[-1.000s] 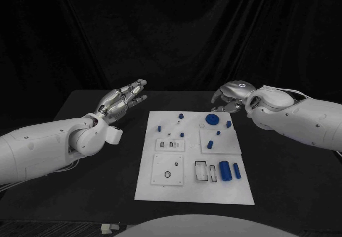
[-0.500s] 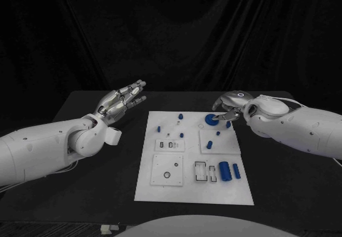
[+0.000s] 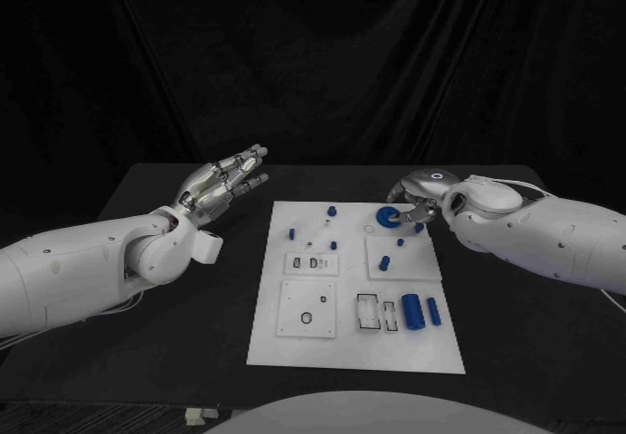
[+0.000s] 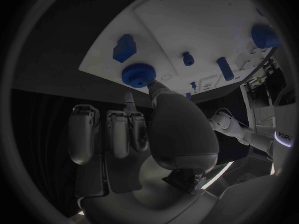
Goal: Assemble the parts on the task board
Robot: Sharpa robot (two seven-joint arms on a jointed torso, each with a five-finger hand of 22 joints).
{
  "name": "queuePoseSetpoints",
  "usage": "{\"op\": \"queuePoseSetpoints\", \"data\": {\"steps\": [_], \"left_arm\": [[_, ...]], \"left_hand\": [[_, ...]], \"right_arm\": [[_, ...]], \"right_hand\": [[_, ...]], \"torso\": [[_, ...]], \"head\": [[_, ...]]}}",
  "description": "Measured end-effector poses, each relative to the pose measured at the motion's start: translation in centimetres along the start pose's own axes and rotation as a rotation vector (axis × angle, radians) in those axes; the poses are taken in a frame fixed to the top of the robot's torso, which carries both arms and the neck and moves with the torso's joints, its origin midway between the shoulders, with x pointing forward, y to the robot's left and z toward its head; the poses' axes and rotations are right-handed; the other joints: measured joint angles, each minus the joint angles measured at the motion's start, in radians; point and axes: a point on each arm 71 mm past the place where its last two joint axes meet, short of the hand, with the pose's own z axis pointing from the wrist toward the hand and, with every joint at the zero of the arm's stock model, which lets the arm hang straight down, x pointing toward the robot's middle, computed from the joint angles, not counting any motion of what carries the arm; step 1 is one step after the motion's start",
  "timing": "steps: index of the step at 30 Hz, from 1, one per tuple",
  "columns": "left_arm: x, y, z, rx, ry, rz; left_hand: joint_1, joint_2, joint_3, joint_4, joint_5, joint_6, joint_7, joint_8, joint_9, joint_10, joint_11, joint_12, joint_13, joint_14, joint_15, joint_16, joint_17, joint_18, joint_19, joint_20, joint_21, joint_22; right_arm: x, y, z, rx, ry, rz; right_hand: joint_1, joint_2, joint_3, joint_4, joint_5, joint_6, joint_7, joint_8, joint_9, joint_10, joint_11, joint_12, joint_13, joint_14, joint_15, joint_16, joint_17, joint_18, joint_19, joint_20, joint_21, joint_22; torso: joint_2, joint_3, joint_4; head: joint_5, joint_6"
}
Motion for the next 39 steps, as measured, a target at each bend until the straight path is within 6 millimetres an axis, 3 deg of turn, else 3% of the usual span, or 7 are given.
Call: {"op": "queuePoseSetpoints", "data": {"steps": [4, 6, 24, 33, 39], "left_arm": [[-0.07, -0.01, -0.06, 0.000, -0.001, 0.000], [-0.05, -0.01, -0.06, 0.000, -0.001, 0.000], [0.10, 0.03, 0.01, 0.000, 0.003, -0.003], [0.12, 0.04, 0.01, -0.001, 0.004, -0.003], [0.11, 0.08, 0.00, -0.001, 0.004, -0.004]], "left_hand": [[0.000, 0.000, 0.000, 0.000, 0.000, 0.000, 0.000, 0.000, 0.000, 0.000, 0.000, 0.000, 0.000, 0.000, 0.000, 0.000, 0.000, 0.000, 0.000, 0.000, 0.000, 0.000], [0.000, 0.000, 0.000, 0.000, 0.000, 0.000, 0.000, 0.000, 0.000, 0.000, 0.000, 0.000, 0.000, 0.000, 0.000, 0.000, 0.000, 0.000, 0.000, 0.000, 0.000, 0.000], [0.000, 0.000, 0.000, 0.000, 0.000, 0.004, 0.004, 0.000, 0.000, 0.000, 0.000, 0.000, 0.001, 0.000, 0.000, 0.000, 0.000, 0.000, 0.000, 0.000, 0.000, 0.000], [0.000, 0.000, 0.000, 0.000, 0.000, 0.004, 0.004, 0.004, 0.000, 0.000, 0.000, 0.000, 0.001, 0.000, 0.000, 0.000, 0.000, 0.000, 0.004, 0.004, 0.000, 0.000], [0.000, 0.000, 0.000, 0.000, 0.000, 0.003, 0.004, 0.004, 0.000, 0.000, 0.000, 0.000, 0.001, 0.000, 0.000, 0.000, 0.000, 0.000, 0.004, 0.004, 0.000, 0.000]], "right_arm": [[0.29, 0.07, 0.16, 0.003, 0.012, -0.001], [0.42, 0.14, 0.23, 0.003, 0.018, -0.001], [0.67, 0.57, 0.79, 0.000, 0.037, 0.000], [0.59, 0.75, 0.83, -0.006, 0.031, 0.003], [0.34, 0.84, 0.54, -0.016, 0.017, 0.003]], "right_hand": [[0.011, 0.005, 0.001, -0.001, 0.016, 0.011, 0.005, 0.007, 0.005, 0.000, 0.000, 0.000, 0.000, 0.000, 0.000, 0.000, 0.000, -0.001, 0.000, 0.000, 0.000, 0.000], [0.012, 0.004, 0.004, -0.004, 0.019, 0.017, 0.002, 0.012, 0.009, 0.000, 0.000, 0.000, 0.000, 0.000, 0.000, 0.000, 0.000, -0.016, 0.000, 0.000, 0.004, 0.000], [0.057, 0.025, 0.024, -0.039, 0.112, 0.109, 0.001, 0.051, 0.056, 0.000, 0.000, 0.000, 0.000, 0.000, 0.000, 0.000, 0.000, -0.015, 0.000, 0.000, 0.008, 0.000], [0.083, 0.033, 0.034, -0.070, 0.132, 0.140, 0.032, 0.062, 0.054, 0.000, 0.000, 0.000, 0.000, 0.000, 0.000, 0.000, 0.000, -0.015, 0.000, 0.000, 0.014, 0.000], [0.096, 0.038, 0.042, -0.082, 0.131, 0.140, 0.032, 0.062, 0.054, 0.000, 0.000, 0.000, 0.000, 0.000, 0.000, 0.000, 0.000, -0.015, 0.000, 0.000, 0.016, 0.000]], "torso": [[0.000, 0.0000, 0.0000], [0.000, 0.0000, -0.0001], [0.000, 0.0000, -0.0007], [0.000, -0.0001, -0.0008], [-0.001, -0.0004, -0.0014]], "head": [[0.001, -0.003], [0.001, -0.003], [0.000, -0.012], [0.003, -0.014], [0.007, -0.014]]}}
